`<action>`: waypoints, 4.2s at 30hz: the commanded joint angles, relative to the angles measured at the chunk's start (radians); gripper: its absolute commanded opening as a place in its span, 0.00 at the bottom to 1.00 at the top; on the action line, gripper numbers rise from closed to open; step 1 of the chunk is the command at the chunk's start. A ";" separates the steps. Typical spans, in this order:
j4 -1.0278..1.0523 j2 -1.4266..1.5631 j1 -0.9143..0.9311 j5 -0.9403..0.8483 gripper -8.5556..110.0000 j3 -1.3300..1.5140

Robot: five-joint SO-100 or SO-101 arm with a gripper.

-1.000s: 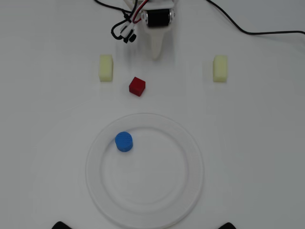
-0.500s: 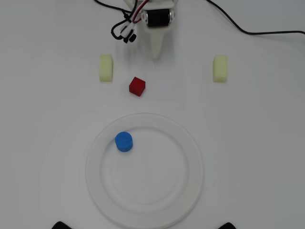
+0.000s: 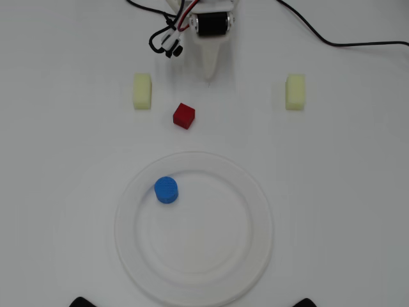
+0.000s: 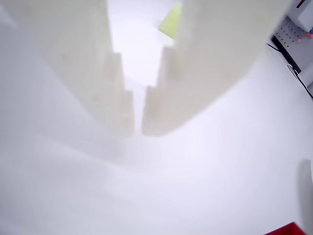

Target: Grasp a blue block and put it in the dish.

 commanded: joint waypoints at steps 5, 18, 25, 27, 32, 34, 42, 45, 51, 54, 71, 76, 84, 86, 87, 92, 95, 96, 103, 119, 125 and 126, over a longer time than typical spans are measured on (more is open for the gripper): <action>-0.009 0.172 -0.095 -0.097 0.13 0.101; -0.018 0.173 -0.178 -0.172 0.11 0.104; -0.018 0.173 -0.178 -0.172 0.11 0.104; -0.018 0.173 -0.178 -0.172 0.11 0.104; -0.018 0.173 -0.178 -0.172 0.11 0.104; -0.018 0.173 -0.178 -0.172 0.11 0.104; -0.018 0.173 -0.178 -0.172 0.11 0.104; -0.018 0.173 -0.178 -0.172 0.11 0.104; -0.018 0.173 -0.178 -0.172 0.11 0.104; -0.018 0.173 -0.178 -0.172 0.11 0.104; 0.032 0.207 -0.641 -0.505 0.07 0.115; -0.017 0.186 -0.426 -0.597 0.07 0.095; -0.167 0.012 -0.144 -0.397 0.07 -0.127; -0.199 -0.249 -0.153 -0.373 0.07 -0.236; -0.199 -0.393 -0.126 -0.337 0.07 -0.319; -0.063 -1.032 -0.074 -0.337 0.07 -0.736; -0.051 -1.206 -0.089 -0.344 0.08 -0.836; -0.061 -1.232 -0.103 -0.342 0.08 -0.848; -0.072 -1.103 -0.106 -0.267 0.30 -0.888; -0.176 -1.459 -0.270 -0.209 0.37 -1.046; -0.206 -1.569 -0.236 -0.235 0.37 -1.089; -0.209 -1.583 -0.229 -0.236 0.37 -1.095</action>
